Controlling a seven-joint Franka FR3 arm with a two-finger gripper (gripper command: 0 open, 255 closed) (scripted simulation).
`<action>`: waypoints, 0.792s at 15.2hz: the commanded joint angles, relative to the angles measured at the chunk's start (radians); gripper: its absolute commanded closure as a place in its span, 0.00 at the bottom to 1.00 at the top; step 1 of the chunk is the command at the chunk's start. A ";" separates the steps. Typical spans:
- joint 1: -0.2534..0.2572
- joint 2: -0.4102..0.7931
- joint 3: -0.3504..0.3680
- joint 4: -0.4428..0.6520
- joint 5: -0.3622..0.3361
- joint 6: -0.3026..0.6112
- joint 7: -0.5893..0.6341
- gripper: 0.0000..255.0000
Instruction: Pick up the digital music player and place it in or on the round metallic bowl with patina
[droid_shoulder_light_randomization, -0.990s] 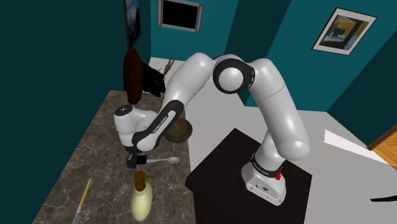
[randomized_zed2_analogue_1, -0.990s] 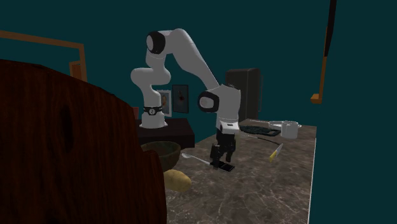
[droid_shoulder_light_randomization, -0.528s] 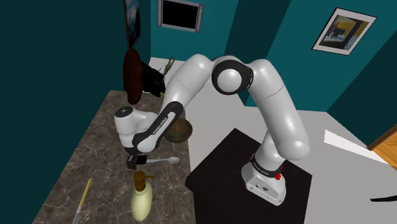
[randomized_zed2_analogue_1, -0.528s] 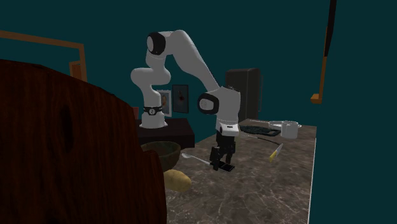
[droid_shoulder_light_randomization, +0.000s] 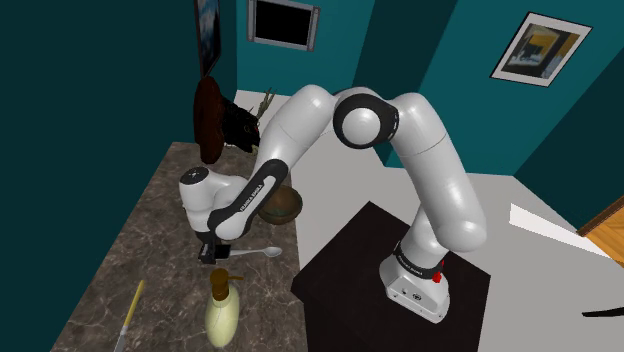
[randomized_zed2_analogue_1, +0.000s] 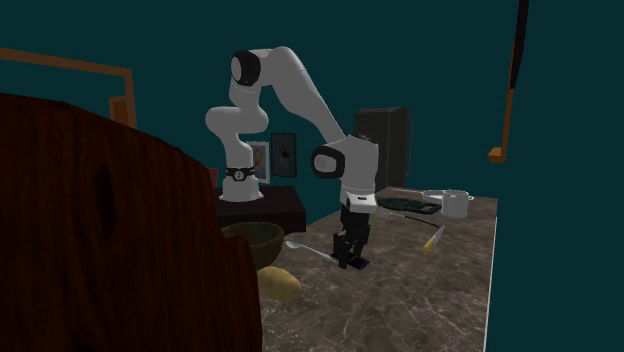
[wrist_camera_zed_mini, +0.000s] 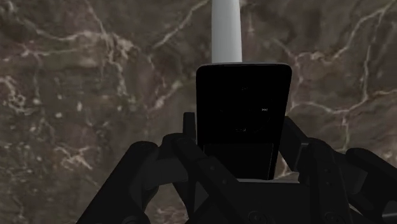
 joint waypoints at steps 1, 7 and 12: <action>-0.002 0.002 -0.003 -0.002 -0.001 0.001 0.001 1.00; -0.011 -0.044 0.010 -0.019 0.011 -0.028 -0.007 1.00; -0.023 -0.101 0.026 -0.040 0.026 -0.065 -0.017 1.00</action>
